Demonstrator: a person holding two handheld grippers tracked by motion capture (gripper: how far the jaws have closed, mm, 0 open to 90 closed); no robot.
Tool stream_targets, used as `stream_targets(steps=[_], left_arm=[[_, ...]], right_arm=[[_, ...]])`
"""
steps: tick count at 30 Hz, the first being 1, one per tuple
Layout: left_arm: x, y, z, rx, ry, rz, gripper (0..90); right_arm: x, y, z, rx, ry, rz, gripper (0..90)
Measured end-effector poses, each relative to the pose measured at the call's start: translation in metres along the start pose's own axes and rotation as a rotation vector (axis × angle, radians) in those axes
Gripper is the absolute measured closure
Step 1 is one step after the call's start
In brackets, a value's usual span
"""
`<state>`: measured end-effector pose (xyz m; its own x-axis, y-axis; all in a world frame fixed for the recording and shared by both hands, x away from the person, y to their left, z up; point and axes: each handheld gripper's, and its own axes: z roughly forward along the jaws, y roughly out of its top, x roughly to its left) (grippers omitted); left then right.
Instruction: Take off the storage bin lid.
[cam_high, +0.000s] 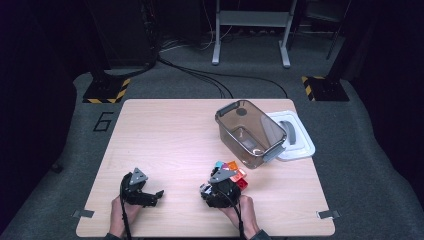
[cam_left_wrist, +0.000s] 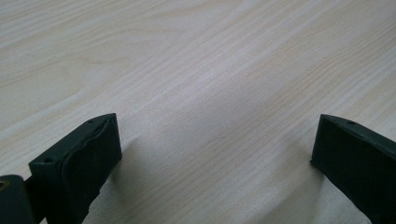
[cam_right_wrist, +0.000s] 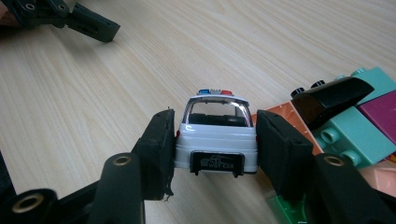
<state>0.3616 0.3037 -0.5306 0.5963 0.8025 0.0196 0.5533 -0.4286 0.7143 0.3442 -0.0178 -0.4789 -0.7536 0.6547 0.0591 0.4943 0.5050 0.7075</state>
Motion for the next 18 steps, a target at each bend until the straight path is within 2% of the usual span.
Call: stream_targets(steps=[18], left_arm=[[0.000, 0.000, 0.000, -0.001, -0.002, -0.004, 1.3]], right_arm=[[-0.008, 0.015, -0.021, -0.074, 0.003, 0.021, 48.4]])
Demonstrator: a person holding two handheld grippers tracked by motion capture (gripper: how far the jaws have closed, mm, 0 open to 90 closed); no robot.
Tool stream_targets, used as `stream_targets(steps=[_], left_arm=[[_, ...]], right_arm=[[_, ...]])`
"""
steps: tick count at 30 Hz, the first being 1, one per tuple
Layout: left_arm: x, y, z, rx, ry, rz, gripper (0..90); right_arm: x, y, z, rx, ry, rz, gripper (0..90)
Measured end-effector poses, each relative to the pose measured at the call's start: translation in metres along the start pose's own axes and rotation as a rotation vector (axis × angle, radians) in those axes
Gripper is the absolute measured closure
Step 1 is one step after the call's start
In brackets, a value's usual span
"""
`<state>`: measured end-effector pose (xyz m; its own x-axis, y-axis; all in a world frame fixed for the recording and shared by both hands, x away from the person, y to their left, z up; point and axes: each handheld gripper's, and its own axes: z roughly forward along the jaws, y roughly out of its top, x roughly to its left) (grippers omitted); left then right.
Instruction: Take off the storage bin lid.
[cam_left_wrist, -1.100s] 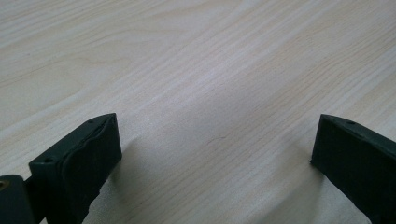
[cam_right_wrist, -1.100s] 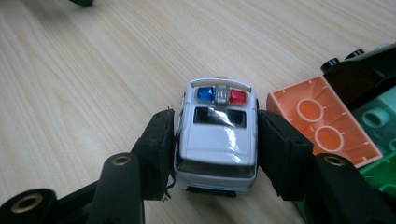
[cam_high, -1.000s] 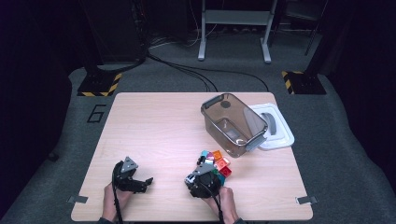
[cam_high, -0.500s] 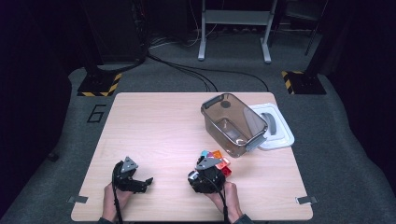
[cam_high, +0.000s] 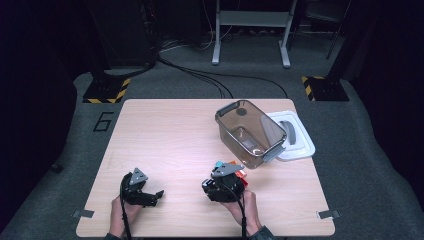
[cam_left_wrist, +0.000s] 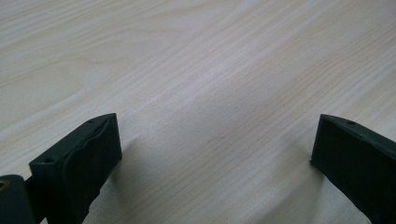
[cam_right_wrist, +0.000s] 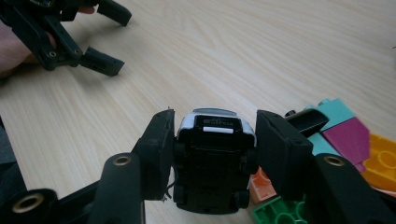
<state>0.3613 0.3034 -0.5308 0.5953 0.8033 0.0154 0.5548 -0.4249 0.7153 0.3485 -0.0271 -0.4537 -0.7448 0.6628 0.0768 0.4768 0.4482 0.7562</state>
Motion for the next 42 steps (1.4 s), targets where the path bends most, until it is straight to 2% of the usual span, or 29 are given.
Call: stream_targets(steps=[6, 10, 13, 24, 29, 34, 37, 40, 42], left_arm=[[0.000, 0.000, 0.000, -0.001, 0.000, -0.003, 1.2], [-0.001, 0.000, 0.000, -0.004, 0.003, -0.005, 1.3], [-0.001, 0.000, 0.000, -0.003, 0.002, -0.004, 1.4], [-0.001, 0.000, 0.000, -0.003, 0.003, -0.004, 1.4], [0.000, 0.000, 0.000, -0.003, -0.001, -0.005, 1.3], [0.000, 0.000, 0.000, 0.000, -0.001, -0.003, 1.4], [0.000, 0.000, 0.000, -0.001, -0.001, -0.002, 1.3], [0.000, 0.000, 0.000, 0.000, -0.002, -0.001, 1.3], [0.000, 0.000, 0.000, -0.003, -0.002, -0.004, 1.3]], right_arm=[[-0.006, 0.011, -0.010, -0.020, -0.003, 0.006, 48.5], [-0.010, 0.022, -0.016, -0.025, -0.013, -0.010, 48.5], [-0.012, 0.027, -0.021, -0.048, -0.019, -0.003, 48.5], [-0.019, 0.056, -0.047, -0.114, -0.074, -0.018, 48.4], [-0.028, 0.069, -0.057, -0.135, -0.097, -0.019, 48.4], [-0.040, 0.083, -0.061, -0.121, -0.132, -0.034, 48.4], [-0.048, 0.090, -0.063, -0.116, -0.151, -0.016, 48.4], [-0.056, 0.095, -0.066, -0.123, -0.166, -0.022, 48.5], [-0.062, 0.098, -0.068, -0.117, -0.177, -0.002, 48.5]])
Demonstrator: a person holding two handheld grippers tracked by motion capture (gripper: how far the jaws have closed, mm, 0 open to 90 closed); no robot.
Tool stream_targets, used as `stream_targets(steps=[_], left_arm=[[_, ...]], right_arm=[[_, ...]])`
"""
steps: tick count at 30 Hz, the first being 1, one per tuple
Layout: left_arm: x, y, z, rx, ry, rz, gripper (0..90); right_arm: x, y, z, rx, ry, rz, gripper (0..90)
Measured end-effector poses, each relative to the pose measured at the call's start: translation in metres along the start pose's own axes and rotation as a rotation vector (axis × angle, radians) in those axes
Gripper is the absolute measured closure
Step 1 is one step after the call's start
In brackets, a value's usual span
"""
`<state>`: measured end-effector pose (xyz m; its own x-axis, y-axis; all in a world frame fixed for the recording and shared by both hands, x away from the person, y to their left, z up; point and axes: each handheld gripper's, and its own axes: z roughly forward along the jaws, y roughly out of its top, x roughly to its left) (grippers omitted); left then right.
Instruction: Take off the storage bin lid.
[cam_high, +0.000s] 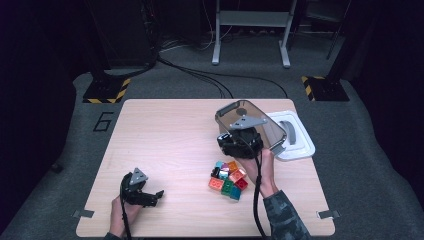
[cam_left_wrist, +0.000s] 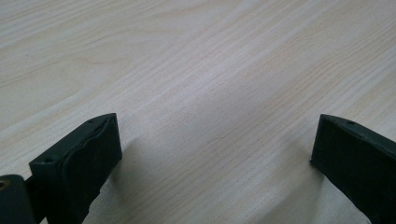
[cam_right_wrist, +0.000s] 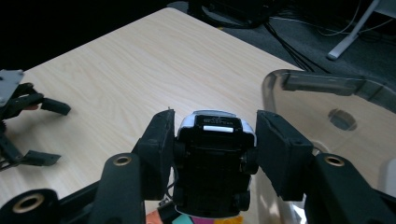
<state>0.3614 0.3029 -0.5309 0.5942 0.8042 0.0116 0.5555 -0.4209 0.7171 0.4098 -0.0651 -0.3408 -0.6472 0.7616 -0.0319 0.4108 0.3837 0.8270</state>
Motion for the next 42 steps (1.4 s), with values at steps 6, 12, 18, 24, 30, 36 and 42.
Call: stream_targets(steps=[6, 12, 18, 24, 30, 36, 42], left_arm=[[0.000, 0.000, 0.000, -0.003, 0.004, -0.001, 1.3], [0.000, 0.000, 0.000, -0.001, 0.000, -0.001, 1.4], [0.000, 0.000, 0.000, -0.003, 0.001, -0.001, 1.4], [0.000, 0.000, 0.000, -0.003, 0.001, -0.001, 1.4], [0.000, 0.000, 0.000, 0.002, 0.000, 0.003, 1.4], [0.000, 0.000, 0.000, -0.004, 0.004, -0.001, 1.4], [0.000, 0.000, 0.000, 0.004, -0.002, 0.001, 1.4]], right_arm=[[-0.020, 0.008, 0.000, -0.006, -0.055, 0.020, 48.4], [-0.040, 0.008, -0.003, 0.000, -0.097, 0.058, 48.4], [-0.060, 0.004, 0.002, 0.012, -0.143, 0.098, 48.4], [-0.073, -0.008, 0.005, 0.036, -0.174, 0.115, 48.4], [-0.082, -0.026, 0.009, 0.047, -0.182, 0.137, 48.4], [-0.083, -0.045, 0.006, 0.047, -0.179, 0.154, 48.3], [-0.077, -0.058, -0.004, 0.025, -0.185, 0.152, 48.2]])
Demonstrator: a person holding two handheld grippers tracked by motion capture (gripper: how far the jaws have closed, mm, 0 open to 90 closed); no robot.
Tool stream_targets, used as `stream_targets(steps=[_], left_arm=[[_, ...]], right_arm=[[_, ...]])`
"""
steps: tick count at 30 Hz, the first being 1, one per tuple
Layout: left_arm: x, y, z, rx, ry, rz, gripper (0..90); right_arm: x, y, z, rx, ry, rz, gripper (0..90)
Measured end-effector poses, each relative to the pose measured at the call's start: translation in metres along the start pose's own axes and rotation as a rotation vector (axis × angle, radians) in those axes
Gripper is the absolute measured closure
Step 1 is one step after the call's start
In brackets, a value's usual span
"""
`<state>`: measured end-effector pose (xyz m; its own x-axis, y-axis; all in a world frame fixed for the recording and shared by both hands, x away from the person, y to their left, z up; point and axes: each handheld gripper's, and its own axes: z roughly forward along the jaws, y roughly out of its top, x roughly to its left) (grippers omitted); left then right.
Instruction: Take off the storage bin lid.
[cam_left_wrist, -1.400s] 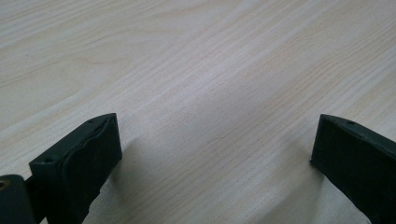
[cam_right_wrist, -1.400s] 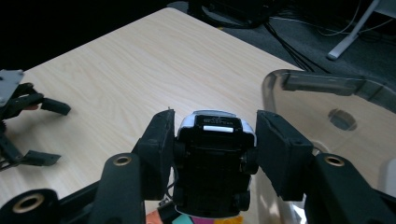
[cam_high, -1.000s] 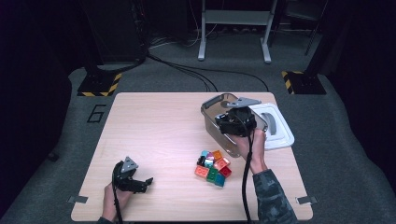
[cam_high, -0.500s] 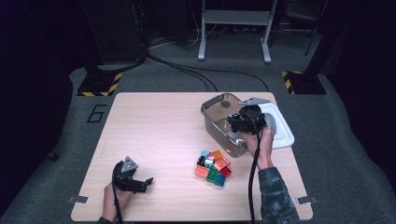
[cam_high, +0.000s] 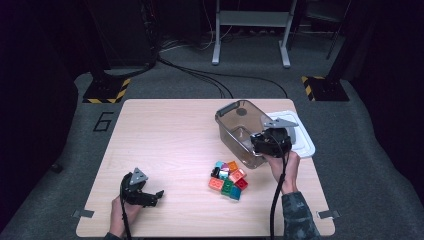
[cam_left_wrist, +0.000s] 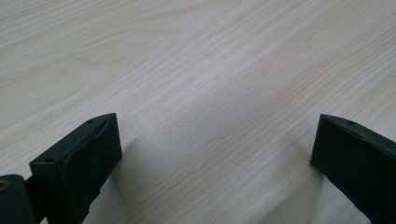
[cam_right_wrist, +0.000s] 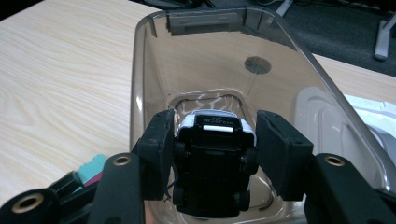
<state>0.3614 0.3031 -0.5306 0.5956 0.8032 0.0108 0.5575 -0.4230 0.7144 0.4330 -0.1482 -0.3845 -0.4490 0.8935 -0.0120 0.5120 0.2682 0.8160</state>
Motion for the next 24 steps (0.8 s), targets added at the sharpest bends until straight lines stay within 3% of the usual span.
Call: stream_targets(steps=[5, 14, 24], left_arm=[[0.000, 0.000, 0.000, -0.005, 0.002, -0.001, 1.3], [0.000, 0.000, 0.000, -0.003, 0.002, 0.001, 1.3], [0.000, 0.000, 0.000, -0.002, 0.001, 0.002, 1.3]], right_arm=[[0.005, -0.010, -0.009, -0.016, -0.018, -0.025, 48.2], [0.009, -0.024, -0.010, -0.013, -0.030, -0.035, 47.9], [0.011, -0.027, -0.010, -0.002, -0.031, -0.050, 46.9]])
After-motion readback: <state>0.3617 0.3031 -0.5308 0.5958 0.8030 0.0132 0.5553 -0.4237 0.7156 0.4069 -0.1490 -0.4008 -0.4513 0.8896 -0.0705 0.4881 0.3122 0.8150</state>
